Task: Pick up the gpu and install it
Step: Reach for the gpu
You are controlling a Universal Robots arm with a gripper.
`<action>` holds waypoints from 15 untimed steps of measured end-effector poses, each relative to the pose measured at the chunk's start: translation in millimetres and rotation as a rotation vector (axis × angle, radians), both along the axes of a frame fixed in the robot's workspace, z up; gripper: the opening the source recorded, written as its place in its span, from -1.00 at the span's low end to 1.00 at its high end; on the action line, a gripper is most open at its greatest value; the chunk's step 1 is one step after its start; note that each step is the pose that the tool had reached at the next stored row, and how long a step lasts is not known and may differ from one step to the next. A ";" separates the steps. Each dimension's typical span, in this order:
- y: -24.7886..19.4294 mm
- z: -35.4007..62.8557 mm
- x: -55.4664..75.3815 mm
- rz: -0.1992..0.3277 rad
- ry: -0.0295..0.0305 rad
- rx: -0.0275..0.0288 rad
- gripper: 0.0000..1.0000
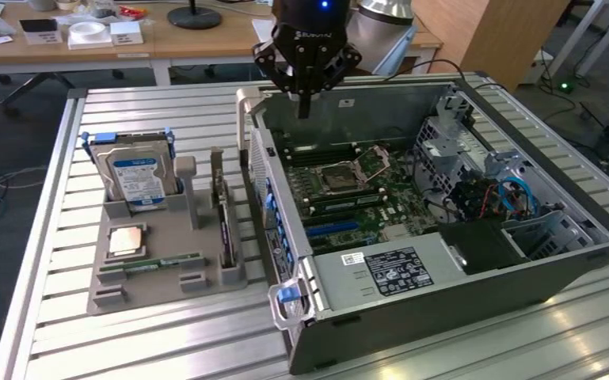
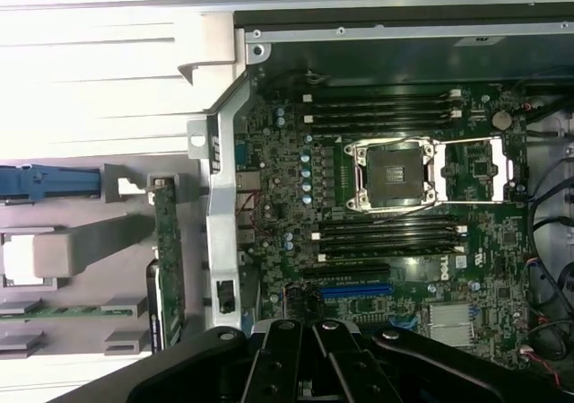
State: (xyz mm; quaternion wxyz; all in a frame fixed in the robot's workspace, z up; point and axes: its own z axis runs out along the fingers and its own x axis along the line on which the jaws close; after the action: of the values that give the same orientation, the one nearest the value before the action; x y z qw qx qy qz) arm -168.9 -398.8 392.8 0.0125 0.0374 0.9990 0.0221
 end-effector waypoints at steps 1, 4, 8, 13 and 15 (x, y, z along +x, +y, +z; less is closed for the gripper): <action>0.0 0.0 -0.8 0.000 0.0000 0.0000 -0.79; 0.0 0.0 -3.1 0.000 0.0000 0.0001 -0.79; 0.0 0.0 -6.1 0.000 0.0000 0.0001 -0.79; 0.0 -0.1 -9.5 0.000 0.0000 0.0001 -0.79; 0.0 0.0 -10.6 0.000 0.0000 0.0000 -0.79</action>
State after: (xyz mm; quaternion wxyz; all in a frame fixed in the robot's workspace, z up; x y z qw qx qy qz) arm -179.5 -398.8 392.8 0.0125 0.0374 0.9990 0.0221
